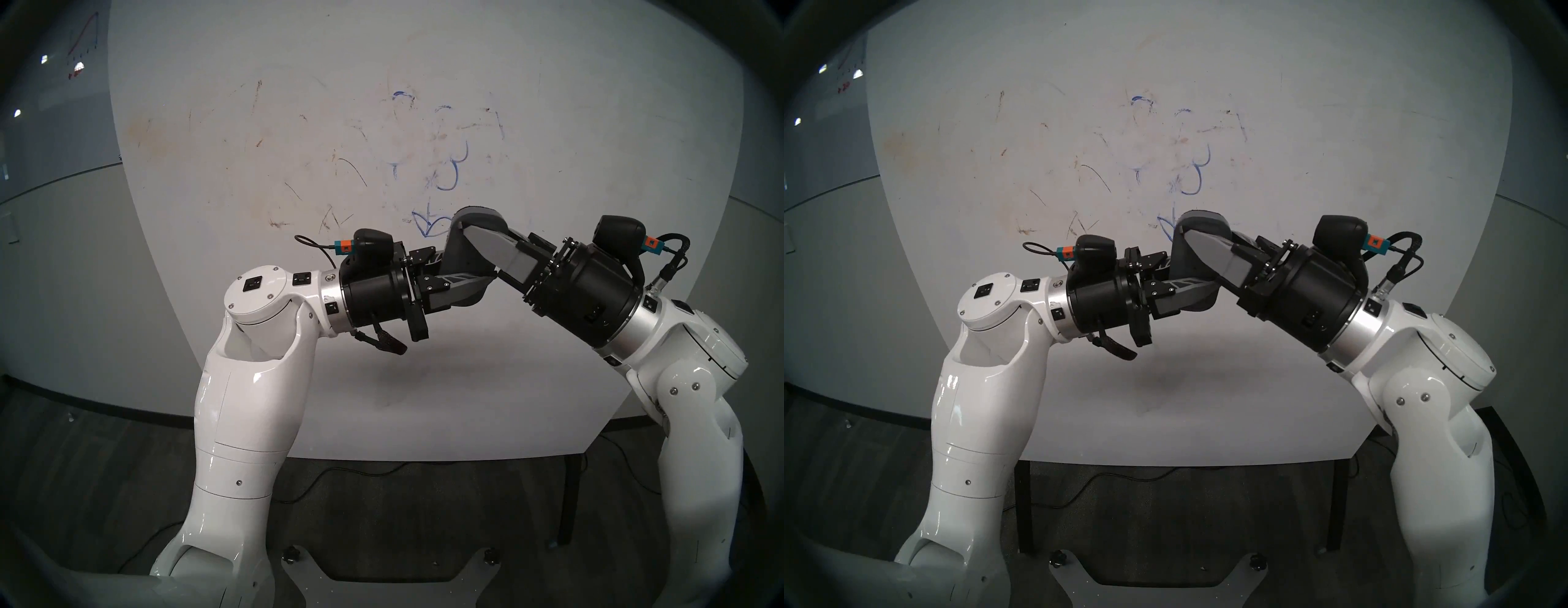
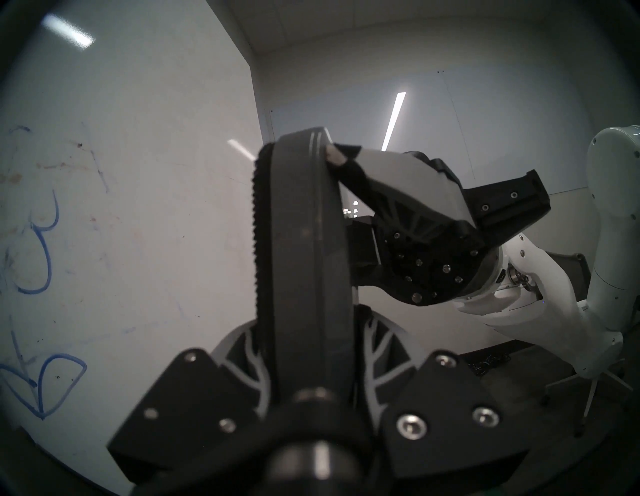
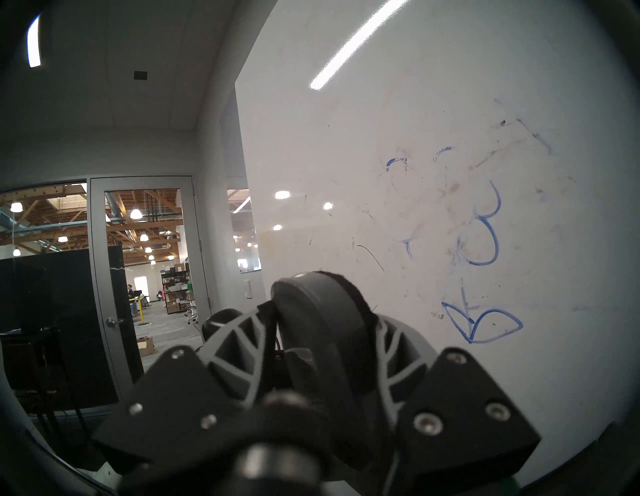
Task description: Erase all marks on the whiteboard with the eraser
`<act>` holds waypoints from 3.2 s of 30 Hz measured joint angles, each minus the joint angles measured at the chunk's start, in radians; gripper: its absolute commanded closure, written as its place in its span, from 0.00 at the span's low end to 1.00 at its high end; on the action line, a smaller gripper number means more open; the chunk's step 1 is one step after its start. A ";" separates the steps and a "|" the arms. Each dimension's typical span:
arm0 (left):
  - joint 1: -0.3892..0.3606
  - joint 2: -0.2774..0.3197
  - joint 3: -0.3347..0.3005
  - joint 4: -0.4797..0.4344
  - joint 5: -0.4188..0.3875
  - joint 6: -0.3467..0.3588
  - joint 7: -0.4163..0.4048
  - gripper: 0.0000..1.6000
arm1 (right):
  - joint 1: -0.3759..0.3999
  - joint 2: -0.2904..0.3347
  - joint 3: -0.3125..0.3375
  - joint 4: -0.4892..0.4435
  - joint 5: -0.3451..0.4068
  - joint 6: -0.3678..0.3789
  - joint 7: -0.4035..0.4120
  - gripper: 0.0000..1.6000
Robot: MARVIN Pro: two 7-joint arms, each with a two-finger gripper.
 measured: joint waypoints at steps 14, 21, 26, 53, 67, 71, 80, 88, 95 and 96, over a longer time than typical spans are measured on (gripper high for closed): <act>-0.013 -0.028 -0.002 0.027 -0.014 0.049 0.005 0.93 | -0.013 -0.006 0.023 -0.001 -0.002 -0.007 0.003 1.00; -0.025 -0.042 -0.016 0.054 -0.018 0.074 0.015 0.21 | -0.022 -0.008 0.037 -0.001 -0.002 -0.012 0.003 1.00; -0.036 -0.046 -0.038 0.068 -0.016 0.082 0.036 0.00 | -0.029 -0.010 0.049 -0.003 -0.002 -0.015 0.005 1.00; 0.060 -0.051 0.008 -0.118 0.212 -0.224 0.136 0.00 | -0.016 -0.050 0.042 -0.032 -0.061 -0.035 -0.127 1.00; 0.136 -0.062 0.021 -0.159 0.325 -0.317 0.267 0.00 | -0.011 -0.058 0.006 -0.034 -0.196 -0.083 -0.198 1.00; 0.151 -0.067 0.033 -0.163 0.321 -0.312 0.321 0.00 | -0.012 -0.059 -0.008 -0.034 -0.243 -0.107 -0.208 1.00; 0.157 -0.073 0.065 -0.166 0.268 -0.232 0.387 0.00 | -0.013 -0.057 -0.034 -0.034 -0.337 -0.166 -0.213 1.00; 0.161 -0.073 0.105 -0.173 0.250 -0.197 0.431 0.00 | -0.014 -0.052 -0.056 -0.034 -0.413 -0.215 -0.213 1.00; 0.170 -0.073 0.140 -0.179 0.259 -0.194 0.483 0.06 | -0.015 -0.050 -0.072 -0.034 -0.461 -0.246 -0.215 1.00; 0.171 -0.073 0.144 -0.179 0.263 -0.195 0.490 0.06 | -0.015 -0.050 -0.073 -0.034 -0.465 -0.249 -0.216 1.00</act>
